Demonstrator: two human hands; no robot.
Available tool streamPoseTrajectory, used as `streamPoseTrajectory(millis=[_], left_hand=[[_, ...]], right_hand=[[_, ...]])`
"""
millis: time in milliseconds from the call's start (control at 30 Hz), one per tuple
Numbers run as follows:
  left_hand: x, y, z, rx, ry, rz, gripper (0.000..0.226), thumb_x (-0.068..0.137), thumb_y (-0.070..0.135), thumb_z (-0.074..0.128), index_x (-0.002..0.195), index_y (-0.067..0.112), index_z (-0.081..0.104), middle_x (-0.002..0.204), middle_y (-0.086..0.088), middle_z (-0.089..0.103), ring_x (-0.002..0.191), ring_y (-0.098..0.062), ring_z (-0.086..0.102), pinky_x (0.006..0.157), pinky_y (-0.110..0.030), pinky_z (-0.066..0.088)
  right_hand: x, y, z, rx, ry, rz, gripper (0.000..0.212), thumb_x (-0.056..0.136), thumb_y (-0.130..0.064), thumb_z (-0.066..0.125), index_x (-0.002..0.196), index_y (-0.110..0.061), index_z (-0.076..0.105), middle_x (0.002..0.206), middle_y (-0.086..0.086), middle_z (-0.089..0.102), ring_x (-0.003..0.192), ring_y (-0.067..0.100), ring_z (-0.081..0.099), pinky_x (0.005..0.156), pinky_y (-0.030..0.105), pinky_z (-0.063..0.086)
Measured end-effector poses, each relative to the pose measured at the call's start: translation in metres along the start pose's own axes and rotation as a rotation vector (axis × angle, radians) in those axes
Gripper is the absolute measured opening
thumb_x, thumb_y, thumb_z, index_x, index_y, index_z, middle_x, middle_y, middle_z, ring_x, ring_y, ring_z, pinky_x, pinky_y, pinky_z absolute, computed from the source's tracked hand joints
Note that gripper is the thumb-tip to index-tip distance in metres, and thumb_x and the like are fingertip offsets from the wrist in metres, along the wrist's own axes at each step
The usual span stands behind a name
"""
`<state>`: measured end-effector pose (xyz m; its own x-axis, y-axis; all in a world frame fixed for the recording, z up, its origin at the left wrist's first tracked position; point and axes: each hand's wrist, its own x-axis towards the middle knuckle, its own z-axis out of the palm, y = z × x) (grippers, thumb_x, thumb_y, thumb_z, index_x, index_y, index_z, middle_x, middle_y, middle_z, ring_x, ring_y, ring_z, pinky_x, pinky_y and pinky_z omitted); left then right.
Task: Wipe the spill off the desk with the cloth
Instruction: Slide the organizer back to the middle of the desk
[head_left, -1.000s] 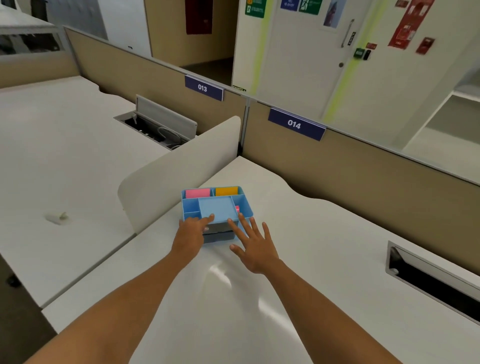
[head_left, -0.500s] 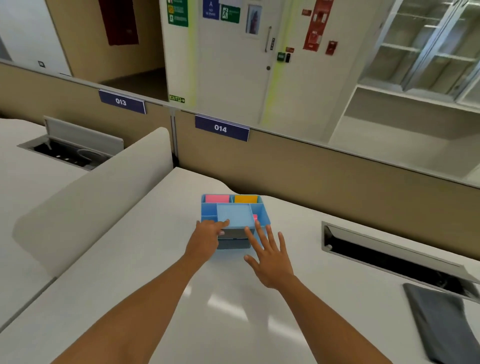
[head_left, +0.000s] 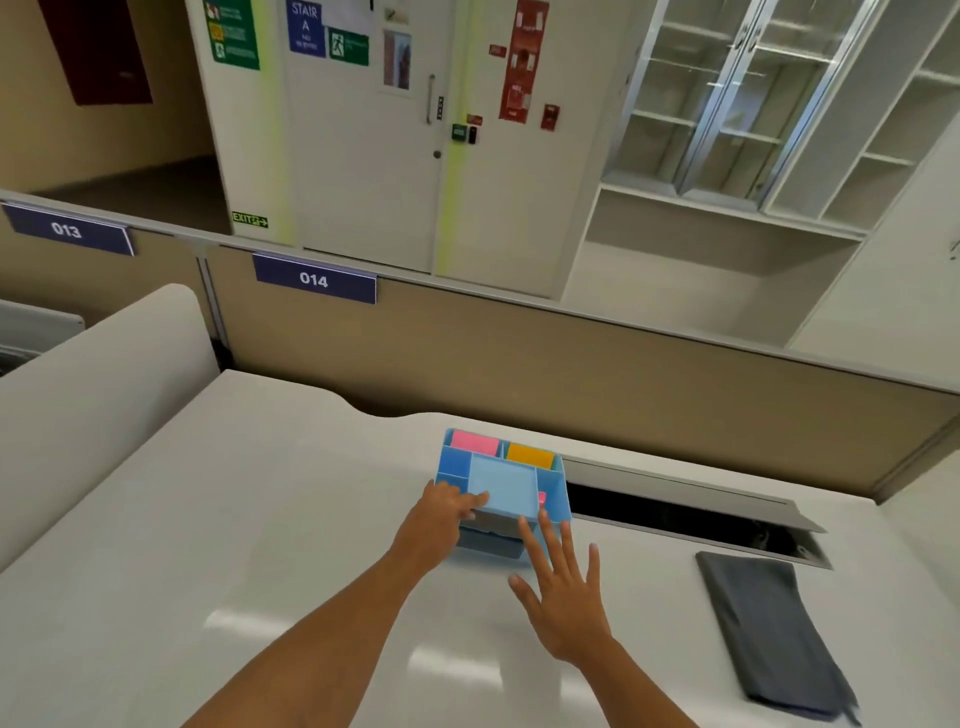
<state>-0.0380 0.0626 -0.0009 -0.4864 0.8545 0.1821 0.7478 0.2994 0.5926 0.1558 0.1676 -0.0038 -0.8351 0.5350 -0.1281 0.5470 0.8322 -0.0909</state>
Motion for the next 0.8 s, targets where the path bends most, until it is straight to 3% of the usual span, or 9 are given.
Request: streamPoseTrajectory(millis=[133,300,433,500,567,633,667,733,800], left_hand=[[0.007,-0.001,0.005,-0.293,-0.002,-0.174,0.029,0.097,0.027,0.056,0.124,0.018,0.056,0.115,-0.011,0.056,0.105,-0.024,0.060,0.096,-0.035,0.054],[0.011,-0.006,0.002,-0.655,-0.004,-0.399,0.060,0.081,0.053,0.065,0.125,0.015,0.050,0.100,-0.005,0.061,0.094,-0.020,0.061,0.077,-0.025,0.051],[0.012,0.000,0.000,-0.823,-0.044,-0.446,0.072,0.075,0.056,0.064,0.132,0.018,0.044,0.113,-0.010,0.060,0.107,-0.029,0.059,0.099,-0.044,0.051],[0.012,0.000,-0.001,-0.825,-0.053,-0.459,0.070,0.077,0.054,0.065,0.133,0.018,0.043,0.116,-0.013,0.059,0.111,-0.032,0.058,0.102,-0.049,0.049],[0.010,-0.002,0.000,-0.713,-0.051,-0.407,0.059,0.086,0.047,0.065,0.133,0.018,0.045,0.122,-0.013,0.058,0.108,-0.027,0.060,0.101,-0.042,0.052],[0.005,-0.007,-0.001,-0.296,-0.058,-0.259,0.049,0.093,0.036,0.058,0.138,0.021,0.047,0.134,-0.009,0.054,0.110,-0.017,0.058,0.098,-0.021,0.049],[0.002,-0.008,-0.003,-0.051,-0.054,-0.177,0.048,0.095,0.034,0.055,0.141,0.024,0.047,0.140,-0.006,0.050,0.117,-0.015,0.053,0.099,-0.018,0.044],[-0.003,-0.007,-0.006,0.213,-0.039,-0.080,0.047,0.098,0.039,0.049,0.144,0.030,0.043,0.149,-0.003,0.043,0.132,-0.017,0.041,0.108,-0.024,0.038],[-0.006,0.001,-0.014,0.273,-0.010,-0.053,0.051,0.098,0.047,0.043,0.146,0.031,0.039,0.154,-0.002,0.039,0.139,-0.021,0.036,0.114,-0.033,0.033]], right_hand=[[-0.003,0.010,0.004,0.097,-0.033,-0.002,0.070,0.092,-0.067,0.008,0.141,-0.039,-0.033,0.147,-0.012,-0.042,0.147,0.020,-0.024,0.116,0.054,-0.014],[0.002,-0.007,0.006,0.140,-0.005,0.032,0.066,0.087,-0.067,0.001,0.139,-0.042,-0.033,0.148,-0.014,-0.038,0.149,0.018,-0.019,0.116,0.052,-0.013],[0.003,-0.013,0.013,0.152,-0.018,0.068,0.065,0.087,-0.067,0.000,0.138,-0.045,-0.032,0.147,-0.010,-0.041,0.149,0.019,-0.020,0.115,0.054,-0.015],[0.003,-0.013,0.014,0.137,-0.026,0.073,0.064,0.086,-0.067,-0.001,0.137,-0.045,-0.033,0.146,-0.009,-0.042,0.149,0.020,-0.020,0.115,0.054,-0.016],[0.003,-0.012,0.014,0.123,-0.029,0.067,0.065,0.086,-0.067,-0.001,0.138,-0.044,-0.033,0.146,-0.009,-0.042,0.149,0.021,-0.020,0.115,0.053,-0.016],[0.004,-0.010,0.011,0.108,-0.034,0.067,0.066,0.087,-0.067,0.000,0.139,-0.041,-0.031,0.149,-0.008,-0.039,0.149,0.021,-0.019,0.115,0.052,-0.016],[0.004,-0.009,0.008,0.093,-0.039,0.068,0.066,0.089,-0.066,0.001,0.141,-0.039,-0.029,0.152,-0.007,-0.036,0.149,0.022,-0.019,0.116,0.052,-0.016],[0.004,-0.007,0.002,0.092,-0.035,0.067,0.064,0.095,-0.063,0.008,0.145,-0.038,-0.023,0.160,-0.007,-0.024,0.150,0.022,-0.018,0.116,0.052,-0.015],[0.002,-0.006,-0.007,0.113,-0.023,0.051,0.061,0.098,-0.059,0.012,0.149,-0.040,-0.016,0.163,-0.008,-0.015,0.150,0.021,-0.017,0.117,0.051,-0.014]])
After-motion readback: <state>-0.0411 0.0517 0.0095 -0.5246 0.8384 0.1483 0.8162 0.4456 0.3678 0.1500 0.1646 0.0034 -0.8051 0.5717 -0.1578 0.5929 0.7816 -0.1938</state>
